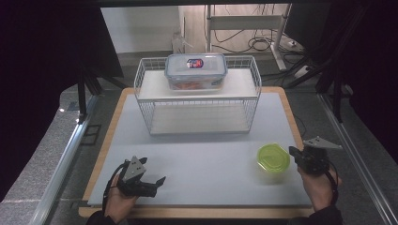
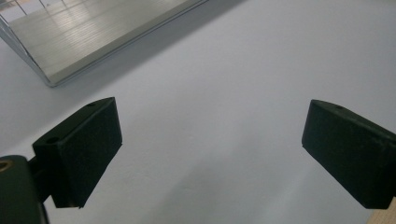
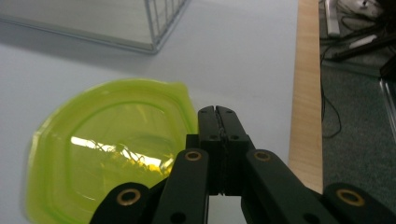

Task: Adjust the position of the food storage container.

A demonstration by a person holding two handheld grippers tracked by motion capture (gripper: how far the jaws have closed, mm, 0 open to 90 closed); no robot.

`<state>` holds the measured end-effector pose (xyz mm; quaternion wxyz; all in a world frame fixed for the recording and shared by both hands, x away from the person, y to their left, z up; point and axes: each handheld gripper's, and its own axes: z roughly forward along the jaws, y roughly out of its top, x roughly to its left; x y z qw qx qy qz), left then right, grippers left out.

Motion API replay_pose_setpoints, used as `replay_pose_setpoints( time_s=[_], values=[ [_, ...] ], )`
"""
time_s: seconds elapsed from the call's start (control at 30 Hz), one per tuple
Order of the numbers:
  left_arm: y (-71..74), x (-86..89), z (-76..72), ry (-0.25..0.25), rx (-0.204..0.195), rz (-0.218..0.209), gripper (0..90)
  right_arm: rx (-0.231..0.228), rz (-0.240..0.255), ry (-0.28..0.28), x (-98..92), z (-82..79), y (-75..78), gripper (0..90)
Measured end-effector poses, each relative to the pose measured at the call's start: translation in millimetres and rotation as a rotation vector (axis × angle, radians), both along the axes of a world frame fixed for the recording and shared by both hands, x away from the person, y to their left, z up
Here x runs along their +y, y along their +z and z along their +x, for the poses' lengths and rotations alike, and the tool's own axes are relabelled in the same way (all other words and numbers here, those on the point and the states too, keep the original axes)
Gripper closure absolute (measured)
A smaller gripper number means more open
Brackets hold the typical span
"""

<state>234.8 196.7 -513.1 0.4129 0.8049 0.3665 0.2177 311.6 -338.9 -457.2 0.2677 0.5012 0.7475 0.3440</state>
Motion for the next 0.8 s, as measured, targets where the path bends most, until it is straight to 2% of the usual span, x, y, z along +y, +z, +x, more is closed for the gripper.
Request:
replay_pose_setpoints(
  time_s=[0.17,0.43,0.8],
  values=[
    [-0.1,0.0,0.1,-0.002,0.001,0.003,4.9,0.039,-0.007,-0.016,-5.2,4.8,-9.1,90.0],
    [-0.5,-1.4,-0.1,-0.007,0.002,0.009,5.0,0.084,-0.016,-0.006,-3.2,7.8,-16.6,90.0],
    [-1.2,-2.7,-0.1,-0.013,0.007,0.015,5.1,0.103,0.011,0.028,7.5,5.1,-17.8,90.0]
  ],
)
